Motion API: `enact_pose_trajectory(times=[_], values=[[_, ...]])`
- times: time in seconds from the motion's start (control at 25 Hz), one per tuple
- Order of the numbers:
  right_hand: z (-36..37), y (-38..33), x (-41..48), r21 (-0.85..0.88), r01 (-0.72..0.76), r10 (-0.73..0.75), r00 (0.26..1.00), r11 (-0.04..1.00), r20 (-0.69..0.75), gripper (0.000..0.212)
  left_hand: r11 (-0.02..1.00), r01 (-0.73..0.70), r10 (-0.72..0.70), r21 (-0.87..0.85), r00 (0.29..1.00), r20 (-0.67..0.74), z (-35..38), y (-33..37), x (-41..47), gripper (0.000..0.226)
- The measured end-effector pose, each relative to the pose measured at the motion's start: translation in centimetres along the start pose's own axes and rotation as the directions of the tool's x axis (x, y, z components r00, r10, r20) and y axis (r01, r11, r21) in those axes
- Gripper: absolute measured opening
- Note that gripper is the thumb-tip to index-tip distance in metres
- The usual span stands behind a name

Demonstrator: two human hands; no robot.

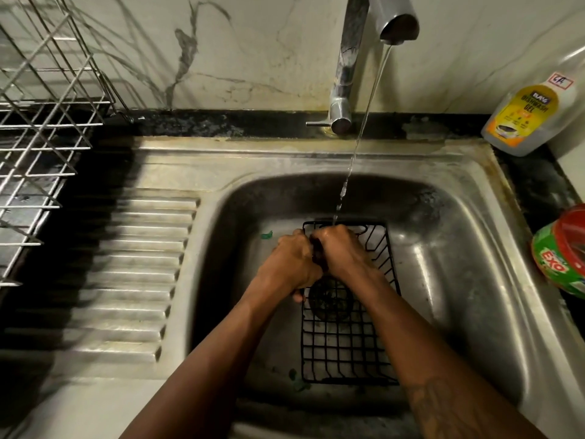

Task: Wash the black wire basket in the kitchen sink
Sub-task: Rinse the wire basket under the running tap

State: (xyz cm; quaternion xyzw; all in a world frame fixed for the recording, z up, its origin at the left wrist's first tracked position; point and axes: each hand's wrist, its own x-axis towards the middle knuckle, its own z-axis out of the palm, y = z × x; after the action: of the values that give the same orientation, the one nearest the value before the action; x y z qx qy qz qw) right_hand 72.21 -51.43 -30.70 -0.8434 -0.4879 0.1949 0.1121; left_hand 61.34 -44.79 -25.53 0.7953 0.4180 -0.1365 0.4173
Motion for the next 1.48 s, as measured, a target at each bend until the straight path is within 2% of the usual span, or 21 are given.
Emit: enact_pose_trajectory(times=[0.08,0.24,0.32,0.44,0.52,0.56,0.64,0.8,0.84,0.92,1.0,1.04,1.08,1.12,1.16,1.2,1.28,1.32,1.36,1.4,1.48], values=[[0.1,-0.7,0.5,0.018,0.017,-0.017,1.0,1.0,-0.002,0.008,1.0,-0.007,0.008,0.007,1.0,-0.008,0.0,-0.2,0.1,0.03],[-0.3,2.3,0.5,0.237,-0.222,0.249,0.964,0.946,-0.091,0.012,0.999,0.044,-0.044,-0.013,0.998,-0.052,-0.3,-0.5,0.4,0.032],[-0.6,2.8,0.2,0.222,-0.269,0.298,0.949,0.937,-0.107,0.015,0.998,0.053,-0.054,-0.017,0.997,-0.052,-0.3,-0.4,0.3,0.036],[-0.2,1.7,0.3,0.079,-0.096,0.102,0.992,0.992,-0.077,0.017,0.999,0.041,-0.04,0.033,0.998,-0.045,-0.2,-0.3,0.3,0.04],[0.3,1.6,0.5,0.135,-0.001,0.006,0.999,0.991,-0.033,0.02,0.999,0.029,-0.028,0.032,0.999,-0.042,-0.3,-0.3,0.2,0.036],[0.5,2.0,0.7,0.193,-0.022,0.03,0.999,0.981,-0.039,0.016,0.999,0.032,-0.031,0.031,0.999,-0.043,-0.4,-0.2,0.1,0.033],[0.4,2.9,0.7,0.259,-0.079,0.114,0.986,0.963,-0.123,0.01,0.998,0.06,-0.059,0.013,0.997,-0.055,-0.5,-0.1,0.0,0.029],[0.1,2.2,-0.1,-0.012,-0.056,0.045,0.898,0.998,-0.438,0.018,0.996,0.095,-0.094,0.001,0.993,-0.076,-0.9,-0.3,0.0,0.037],[0.6,1.7,0.0,-0.092,-0.065,0.02,0.908,0.994,-0.419,0.028,0.995,0.099,-0.099,-0.002,0.991,-0.088,-1.1,-0.3,0.0,0.039],[1.8,0.5,0.0,-0.251,-0.107,0.049,0.973,0.962,-0.224,0.064,0.996,0.095,-0.095,-0.005,0.991,-0.095,-1.3,-0.4,0.0,0.039],[2.4,-0.6,0.4,-0.319,-0.144,0.123,0.989,0.937,-0.085,0.087,0.996,0.081,-0.084,-0.036,0.993,-0.083,-1.5,-0.3,-0.1,0.035],[2.5,-0.9,0.8,-0.284,-0.14,0.13,0.99,0.949,-0.053,0.087,0.996,0.074,-0.078,-0.058,0.994,-0.076,-1.4,-0.2,-0.2,0.034],[2.7,-1.1,1.3,-0.116,-0.134,0.129,0.99,0.984,-0.048,0.077,0.997,0.056,-0.061,-0.061,0.995,-0.077,-1.3,-0.3,-0.3,0.033],[2.6,-1.4,1.8,0.184,-0.182,0.193,0.98,0.966,-0.044,0.059,0.998,0.033,-0.037,-0.051,0.996,-0.082,-1.2,-0.4,-0.4,0.03],[2.5,-1.6,2.2,0.525,-0.271,0.305,0.952,0.807,0.022,0.043,0.999,0.014,-0.019,-0.051,0.996,-0.084,-1.1,-0.4,-0.5,0.027],[2.4,-1.7,2.2,0.763,-0.321,0.377,0.92,0.561,0.111,0.037,0.998,0.004,-0.009,-0.055,0.996,-0.084,-1.1,-0.4,-0.7,0.025],[1.5,-1.8,1.8,0.959,-0.281,0.416,0.876,0.024,0.246,0.026,0.999,0.011,-0.015,-0.053,0.997,-0.071,-1.1,-0.4,-0.5,0.022],[1.0,-1.9,1.8,0.935,-0.218,0.378,0.87,-0.279,0.315,0.021,0.998,0.028,-0.031,-0.052,0.998,-0.057,-1.2,-0.4,-0.4,0.023],[0.4,-1.7,1.8,0.813,-0.122,0.326,0.874,-0.569,0.36,0.02,0.998,0.044,-0.047,-0.054,0.998,-0.048,-1.3,-0.4,-0.4,0.025],[-0.2,-1.5,1.7,0.656,-0.018,0.294,0.885,-0.755,0.362,0.021,0.997,0.058,-0.06,-0.058,0.997,-0.043,-1.3,-0.3,-0.4,0.027],[-1.3,-0.5,1.3,0.47,0.127,0.313,0.887,-0.873,0.341,0.039,0.996,0.07,-0.073,-0.058,0.996,-0.049,-1.3,-0.4,-0.4,0.031]])
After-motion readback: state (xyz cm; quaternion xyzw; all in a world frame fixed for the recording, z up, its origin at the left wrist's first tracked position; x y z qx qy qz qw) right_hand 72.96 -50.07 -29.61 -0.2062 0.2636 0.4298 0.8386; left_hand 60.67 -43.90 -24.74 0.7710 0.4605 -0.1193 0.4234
